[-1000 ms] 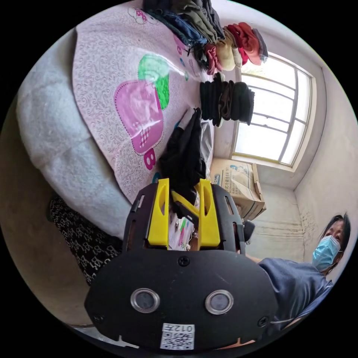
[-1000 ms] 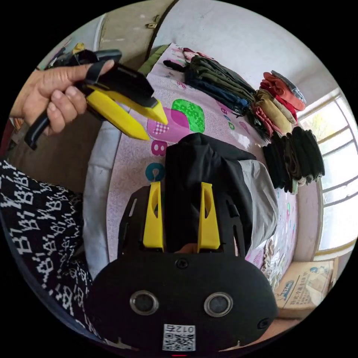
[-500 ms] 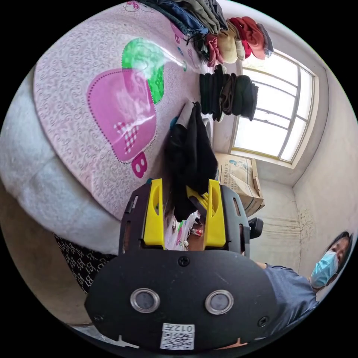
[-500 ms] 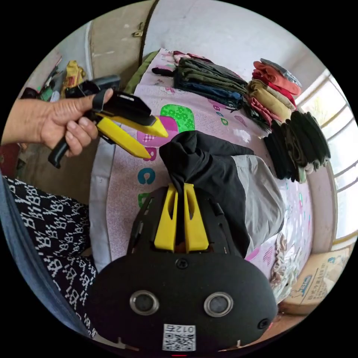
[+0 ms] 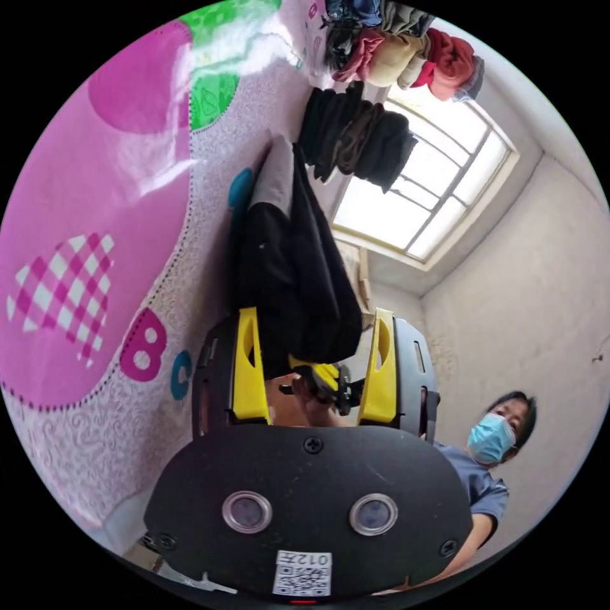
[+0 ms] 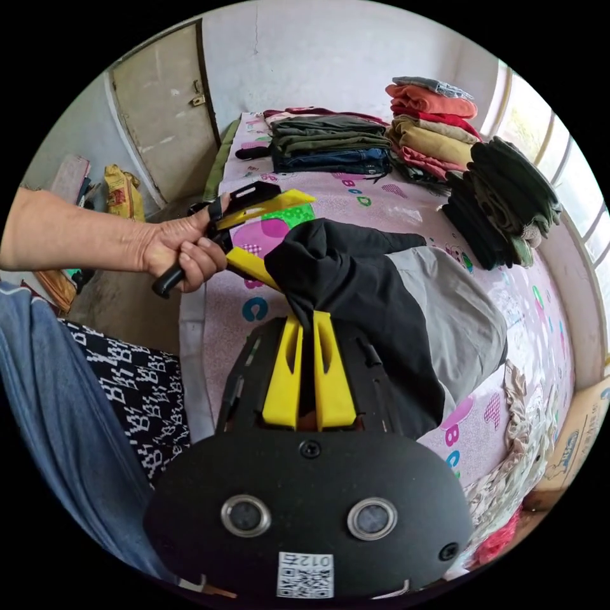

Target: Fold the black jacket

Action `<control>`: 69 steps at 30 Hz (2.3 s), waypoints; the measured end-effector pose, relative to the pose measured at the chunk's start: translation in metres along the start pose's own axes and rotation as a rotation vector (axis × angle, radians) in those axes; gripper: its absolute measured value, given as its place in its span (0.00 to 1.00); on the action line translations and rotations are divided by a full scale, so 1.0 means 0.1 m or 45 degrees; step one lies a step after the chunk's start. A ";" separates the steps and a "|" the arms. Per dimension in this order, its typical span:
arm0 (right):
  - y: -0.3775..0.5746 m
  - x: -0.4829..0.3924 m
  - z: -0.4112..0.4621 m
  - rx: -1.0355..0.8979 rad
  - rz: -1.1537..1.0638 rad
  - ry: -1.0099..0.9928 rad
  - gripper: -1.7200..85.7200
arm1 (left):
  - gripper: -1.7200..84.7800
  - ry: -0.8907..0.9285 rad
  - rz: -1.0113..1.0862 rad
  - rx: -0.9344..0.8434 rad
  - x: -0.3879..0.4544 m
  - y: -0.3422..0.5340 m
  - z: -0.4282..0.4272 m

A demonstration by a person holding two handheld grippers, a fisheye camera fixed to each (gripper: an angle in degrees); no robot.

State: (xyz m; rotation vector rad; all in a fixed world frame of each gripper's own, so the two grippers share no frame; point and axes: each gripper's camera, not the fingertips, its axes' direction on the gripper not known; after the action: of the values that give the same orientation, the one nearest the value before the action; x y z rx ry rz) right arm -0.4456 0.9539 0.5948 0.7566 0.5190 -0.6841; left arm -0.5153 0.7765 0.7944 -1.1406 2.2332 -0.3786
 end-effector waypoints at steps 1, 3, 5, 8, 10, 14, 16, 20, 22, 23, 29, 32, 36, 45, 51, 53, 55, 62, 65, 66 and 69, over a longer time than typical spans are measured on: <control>0.04 0.00 0.09 -0.019 -0.020 0.015 0.05 | 0.28 0.031 0.009 -0.018 0.00 -0.03 0.02; 0.09 0.01 0.22 -0.063 -0.060 0.041 0.06 | 0.29 -0.029 0.034 -0.077 0.04 -0.08 0.07; 0.15 0.09 0.21 -0.047 -0.061 0.068 0.06 | 0.30 -0.069 0.046 -0.155 0.10 -0.15 0.15; 0.31 0.32 0.09 0.036 0.031 0.031 0.06 | 0.30 -0.162 0.087 -0.258 0.24 -0.22 0.28; 0.43 0.53 0.02 0.090 0.142 -0.038 0.05 | 0.31 -0.242 0.111 -0.311 0.33 -0.25 0.36; 0.69 1.08 -0.04 0.240 0.354 -0.071 0.03 | 0.31 -0.316 0.111 -0.390 0.39 -0.29 0.54; 0.72 1.35 0.18 0.218 0.431 -0.138 0.02 | 0.31 -0.336 0.113 -0.415 0.40 -0.29 0.63; 0.70 1.73 0.82 0.160 0.442 -0.432 0.02 | 0.31 -0.357 0.114 -0.459 0.44 -0.27 0.83; 0.70 1.81 1.17 0.082 0.433 -0.476 0.02 | 0.30 -0.374 0.128 -0.501 0.47 -0.26 0.96; 0.72 1.86 1.38 0.034 0.409 -0.483 0.02 | 0.29 -0.407 0.134 -0.531 0.49 -0.26 1.06; 1.45 2.43 1.37 0.132 0.427 -0.642 0.02 | 0.20 -0.661 0.104 -0.610 0.48 -0.25 1.46; 2.11 2.87 1.19 0.205 0.510 -0.628 0.03 | 0.18 -0.679 0.081 -0.630 0.46 -0.22 1.61; 3.02 4.04 1.27 0.274 0.949 -0.516 0.05 | 0.14 -0.782 0.104 -0.662 0.52 -0.16 1.83; 4.60 6.27 2.50 0.467 1.530 -0.880 0.18 | 0.08 -0.781 0.046 -0.668 0.52 -0.11 2.05; 4.87 6.88 3.25 0.517 1.516 -1.086 0.18 | 0.07 -0.776 0.021 -0.716 0.54 -0.02 2.29; 4.86 7.03 3.48 0.494 1.477 -1.120 0.17 | 0.07 -0.766 0.011 -0.719 0.55 0.05 2.39; 4.83 7.13 3.62 0.490 1.452 -1.142 0.17 | 0.07 -0.762 0.010 -0.721 0.57 0.11 2.46; 4.63 7.27 3.87 0.440 1.367 -1.028 0.06 | 0.10 -0.875 0.131 -0.737 0.86 0.45 2.84; 4.48 7.11 3.58 0.502 1.276 -0.893 0.04 | 0.11 -1.034 0.281 -0.731 1.23 0.69 3.08; 4.42 7.06 3.51 0.508 1.247 -0.862 0.04 | 0.11 -1.065 0.327 -0.734 1.33 0.74 3.14; 4.08 6.84 3.15 0.526 1.089 -0.731 0.04 | 0.11 -1.174 0.549 -0.787 1.86 1.01 3.46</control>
State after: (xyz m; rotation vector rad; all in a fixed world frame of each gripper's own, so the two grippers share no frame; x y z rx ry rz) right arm 0.3637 0.6805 0.5304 1.0154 -0.4845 -0.1678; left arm -0.4486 0.6916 0.4029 -0.8006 1.6697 0.8971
